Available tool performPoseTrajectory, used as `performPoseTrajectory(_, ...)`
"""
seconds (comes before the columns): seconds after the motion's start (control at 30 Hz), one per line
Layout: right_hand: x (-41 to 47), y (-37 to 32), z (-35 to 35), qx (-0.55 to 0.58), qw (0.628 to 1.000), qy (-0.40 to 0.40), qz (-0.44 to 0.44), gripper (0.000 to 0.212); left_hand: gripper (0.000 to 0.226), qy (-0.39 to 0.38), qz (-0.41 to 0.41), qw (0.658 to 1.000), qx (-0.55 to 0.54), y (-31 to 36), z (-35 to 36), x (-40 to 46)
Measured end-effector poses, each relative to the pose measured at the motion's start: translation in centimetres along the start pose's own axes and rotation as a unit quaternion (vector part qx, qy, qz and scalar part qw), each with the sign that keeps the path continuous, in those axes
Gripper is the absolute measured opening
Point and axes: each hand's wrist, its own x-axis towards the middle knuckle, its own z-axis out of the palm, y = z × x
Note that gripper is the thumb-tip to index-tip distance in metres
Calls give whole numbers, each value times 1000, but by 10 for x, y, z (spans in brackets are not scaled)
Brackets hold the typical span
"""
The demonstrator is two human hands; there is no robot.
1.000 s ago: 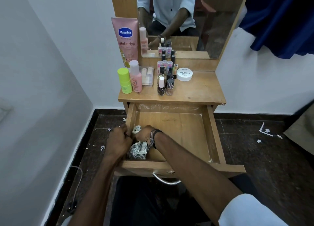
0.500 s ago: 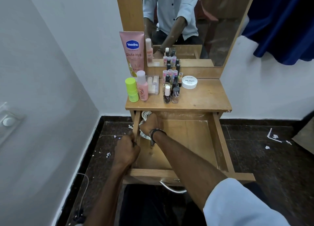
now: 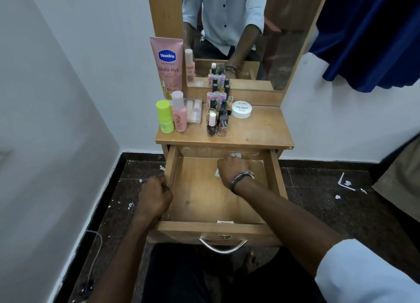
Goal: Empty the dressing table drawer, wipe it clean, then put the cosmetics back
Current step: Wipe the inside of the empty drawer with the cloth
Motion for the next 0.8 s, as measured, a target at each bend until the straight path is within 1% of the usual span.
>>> performPoseTrajectory(0.07,-4,17,1,-13,999,-25,42,24,17,2,-2,1000,0,0,0,0)
performPoseTrajectory(0.17,-8,39,5,19,997,-28,76,21,16,2,-5,1000,1,0,-1,-1)
performPoseTrajectory(0.3,-11,48,7,30,997,-27,64,25,17,-1,0,1000,4,3,-1,0)
performPoseTrajectory(0.47,-23,46,1,20,997,-74,31,25,20,4,4,1000,1,4,-3,-3)
performPoseTrajectory(0.53,-35,39,2,11,994,-111,15,28,19,5,4,1000,2,4,-3,-4)
performPoseTrajectory(0.6,-49,31,1,14,985,-173,-4,29,21,9,3,1000,8,6,-2,-4)
performPoseTrajectory(0.63,-54,28,-3,15,978,-207,-23,26,24,11,1,1000,9,7,-2,-4)
performPoseTrajectory(0.7,-61,26,-12,8,961,-268,-64,12,27,12,-1,1000,6,6,-1,-4)
performPoseTrajectory(0.8,-62,24,-19,-2,948,-309,-79,33,19,10,-7,1000,1,5,-2,-3)
